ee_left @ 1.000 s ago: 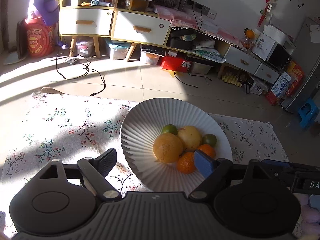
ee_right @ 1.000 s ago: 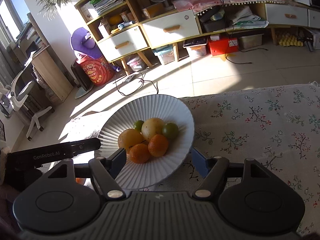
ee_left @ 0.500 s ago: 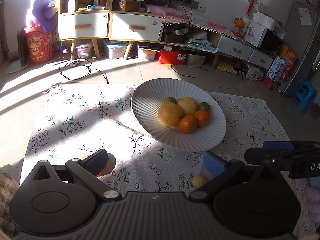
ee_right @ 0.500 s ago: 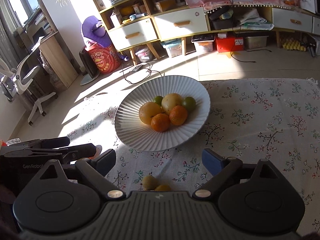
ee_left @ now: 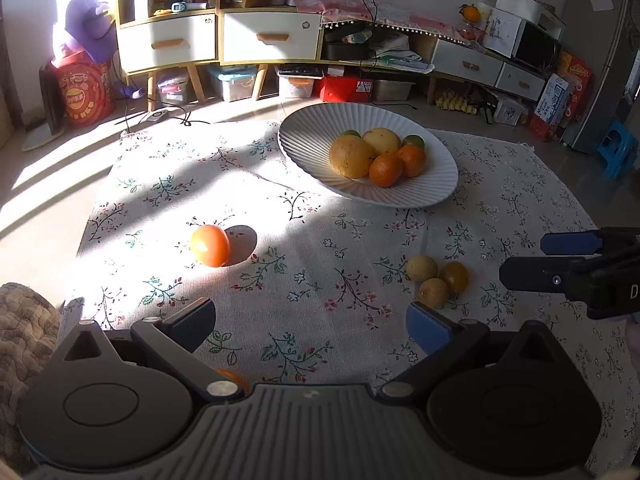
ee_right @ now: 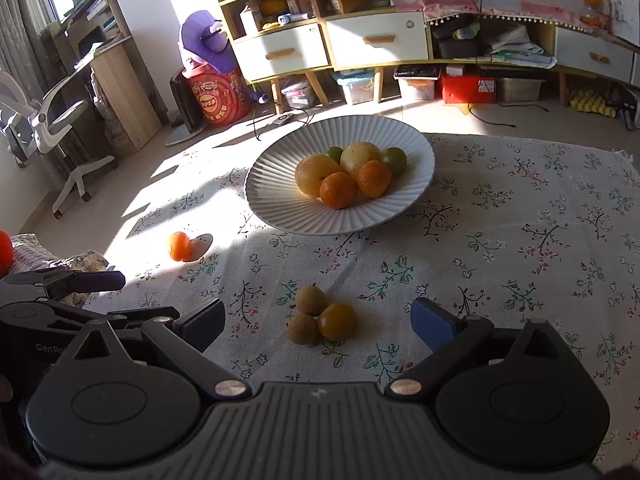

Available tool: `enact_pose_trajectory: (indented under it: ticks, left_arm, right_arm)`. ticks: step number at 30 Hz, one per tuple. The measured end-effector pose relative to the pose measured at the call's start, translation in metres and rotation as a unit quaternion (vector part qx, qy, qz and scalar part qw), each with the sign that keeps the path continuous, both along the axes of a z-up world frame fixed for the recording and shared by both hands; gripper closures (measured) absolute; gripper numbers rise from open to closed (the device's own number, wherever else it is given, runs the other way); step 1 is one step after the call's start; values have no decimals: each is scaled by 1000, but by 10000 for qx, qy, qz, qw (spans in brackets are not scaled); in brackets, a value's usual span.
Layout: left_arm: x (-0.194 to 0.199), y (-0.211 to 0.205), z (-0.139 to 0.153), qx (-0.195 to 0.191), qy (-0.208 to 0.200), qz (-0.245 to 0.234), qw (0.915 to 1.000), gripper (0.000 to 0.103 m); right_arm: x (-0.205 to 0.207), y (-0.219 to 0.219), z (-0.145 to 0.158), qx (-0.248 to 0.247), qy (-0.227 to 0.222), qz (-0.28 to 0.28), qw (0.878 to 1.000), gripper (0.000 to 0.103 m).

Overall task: Organize fruits
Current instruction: 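Withdraw both tools from the plate toward the small brown fruits, then grasp a small brown fruit with the left tool while the right tool grasps another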

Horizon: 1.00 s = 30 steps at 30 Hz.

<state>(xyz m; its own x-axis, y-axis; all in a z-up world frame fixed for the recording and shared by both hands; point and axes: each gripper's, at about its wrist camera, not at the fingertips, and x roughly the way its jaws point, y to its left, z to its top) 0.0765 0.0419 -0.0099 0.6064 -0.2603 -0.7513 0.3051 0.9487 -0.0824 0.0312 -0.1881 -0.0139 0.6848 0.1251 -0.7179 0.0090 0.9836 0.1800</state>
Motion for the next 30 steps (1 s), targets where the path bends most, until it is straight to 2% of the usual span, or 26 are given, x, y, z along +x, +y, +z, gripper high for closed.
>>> enact_pose_trajectory:
  ticks: [8,19,25,30]
  left_arm:
    - [-23,8,-3,-6,-27,-127,9999,10]
    - [-50,0,-24,121,-296,-856,9958,10]
    - [-55,-3,-35,157,-407,-1075,9932,10]
    - [-54,-1,-43,60,-265,-1039,9942,11]
  right_arm:
    - [-17,4,-5,-1,-57,68,10000,2]
    - [-41,12,-19,-337,-284,370,9983,2]
    - [-59,26,-35,-754,-471,833,9926,1]
    - [-67,30,-46,-773,-392,1117,9900,2]
